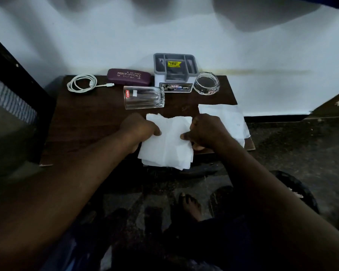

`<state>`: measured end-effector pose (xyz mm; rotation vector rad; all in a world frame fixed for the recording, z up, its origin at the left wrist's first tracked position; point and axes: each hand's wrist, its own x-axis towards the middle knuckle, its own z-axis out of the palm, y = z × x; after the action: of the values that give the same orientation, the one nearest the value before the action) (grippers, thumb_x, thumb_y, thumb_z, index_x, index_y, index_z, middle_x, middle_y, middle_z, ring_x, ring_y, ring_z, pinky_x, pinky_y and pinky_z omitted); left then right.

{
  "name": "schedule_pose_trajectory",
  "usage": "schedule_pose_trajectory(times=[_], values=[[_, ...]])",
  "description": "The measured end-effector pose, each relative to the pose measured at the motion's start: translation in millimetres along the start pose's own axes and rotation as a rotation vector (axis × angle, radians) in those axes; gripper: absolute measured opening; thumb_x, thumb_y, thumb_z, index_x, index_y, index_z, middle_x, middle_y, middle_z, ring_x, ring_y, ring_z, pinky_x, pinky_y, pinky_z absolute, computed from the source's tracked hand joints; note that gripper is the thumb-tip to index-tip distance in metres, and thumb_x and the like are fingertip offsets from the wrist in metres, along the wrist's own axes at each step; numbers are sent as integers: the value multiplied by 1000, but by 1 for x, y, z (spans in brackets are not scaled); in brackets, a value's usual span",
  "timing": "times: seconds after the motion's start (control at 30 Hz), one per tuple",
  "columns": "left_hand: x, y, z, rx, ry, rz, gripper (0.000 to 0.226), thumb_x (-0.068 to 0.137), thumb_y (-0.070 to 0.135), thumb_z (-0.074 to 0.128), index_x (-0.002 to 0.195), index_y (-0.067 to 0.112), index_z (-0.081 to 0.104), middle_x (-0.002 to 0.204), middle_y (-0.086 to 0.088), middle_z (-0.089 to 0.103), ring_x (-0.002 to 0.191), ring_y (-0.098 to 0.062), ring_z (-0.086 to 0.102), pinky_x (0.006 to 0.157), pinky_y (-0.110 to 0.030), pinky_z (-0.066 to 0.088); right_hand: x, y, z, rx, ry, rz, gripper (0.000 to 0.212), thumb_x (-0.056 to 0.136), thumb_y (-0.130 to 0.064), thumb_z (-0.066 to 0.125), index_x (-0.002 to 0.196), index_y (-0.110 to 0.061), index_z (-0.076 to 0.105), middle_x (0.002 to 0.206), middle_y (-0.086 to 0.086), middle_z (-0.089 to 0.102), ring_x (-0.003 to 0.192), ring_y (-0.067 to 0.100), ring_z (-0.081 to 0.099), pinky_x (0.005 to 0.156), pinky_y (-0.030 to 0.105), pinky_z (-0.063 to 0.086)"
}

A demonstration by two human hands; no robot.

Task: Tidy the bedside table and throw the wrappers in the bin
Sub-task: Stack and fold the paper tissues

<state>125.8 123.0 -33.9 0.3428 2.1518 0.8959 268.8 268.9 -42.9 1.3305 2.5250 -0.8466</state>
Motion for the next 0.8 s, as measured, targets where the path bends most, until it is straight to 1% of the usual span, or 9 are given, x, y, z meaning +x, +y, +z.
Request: schedule_pose_trajectory(times=[0.17, 0.27, 0.33, 0.43, 0.5, 0.57, 0.63, 0.73, 0.8], values=[[-6, 3, 6, -190, -103, -61, 29, 75, -2, 85, 101, -2, 71, 100, -15, 74, 79, -29, 70, 62, -34, 55, -2, 1, 0, 113, 2, 29, 44, 65, -41, 91, 87, -11, 68, 84, 12, 77, 83, 32, 75, 83, 47, 63], [-5, 3, 6, -246, -98, -26, 31, 76, 2, 84, 104, -1, 72, 101, -16, 76, 85, -35, 74, 79, -50, 62, -2, 3, -6, 139, -33, 32, 42, 73, -40, 89, 83, -5, 69, 73, 7, 78, 69, 24, 76, 81, 38, 64], [-6, 7, 4, -308, -117, 18, 31, 76, 6, 84, 106, 2, 75, 99, -14, 79, 88, -37, 76, 85, -57, 61, -5, 3, -15, 289, -96, 57, 39, 78, -37, 89, 80, -4, 67, 77, 10, 79, 66, 25, 78, 78, 31, 64], [-8, 20, -1, -580, -250, 50, 36, 83, 7, 74, 118, 3, 73, 108, -13, 79, 105, -37, 74, 93, -54, 59, -15, 3, -31, 714, -228, 103, 25, 90, -34, 80, 93, -13, 67, 109, 16, 76, 90, 31, 75, 91, 42, 60], [-8, 30, -8, -748, -374, 44, 46, 86, 9, 67, 132, 3, 67, 124, -15, 74, 118, -35, 69, 100, -50, 55, -19, 7, -40, 978, -352, 78, 17, 97, -39, 69, 102, -23, 71, 114, 7, 74, 101, 26, 70, 102, 41, 52], [-8, 37, -13, -848, -471, 64, 51, 88, 9, 63, 139, 5, 62, 133, -13, 69, 123, -31, 67, 105, -48, 52, -22, 9, -45, 1209, -418, 61, 24, 98, -45, 64, 105, -24, 74, 106, 2, 74, 99, 21, 69, 102, 41, 50], [-9, 44, -12, -893, -515, 74, 50, 90, 9, 60, 139, 7, 63, 134, -11, 69, 123, -29, 67, 105, -47, 52, -19, 10, -44, 1357, -388, 53, 34, 101, -46, 61, 116, -19, 74, 107, 1, 73, 98, 20, 69, 97, 41, 52], [-9, 54, 2, -861, -503, 75, 46, 90, 8, 59, 136, 5, 65, 131, -12, 71, 120, -31, 69, 103, -48, 54, -12, 15, -39, 1526, -417, 10, 48, 103, -34, 63, 146, -12, 59, 148, 11, 59, 138, 29, 56, 118, 51, 42], [-6, 61, 15, -816, -457, 57, 39, 89, 7, 62, 128, 5, 69, 128, -13, 72, 119, -33, 69, 98, -48, 57, -9, 23, -43, 1527, -372, -27, 39, 101, -24, 67, 138, -13, 67, 150, 17, 58, 137, 32, 56, 118, 55, 41]])
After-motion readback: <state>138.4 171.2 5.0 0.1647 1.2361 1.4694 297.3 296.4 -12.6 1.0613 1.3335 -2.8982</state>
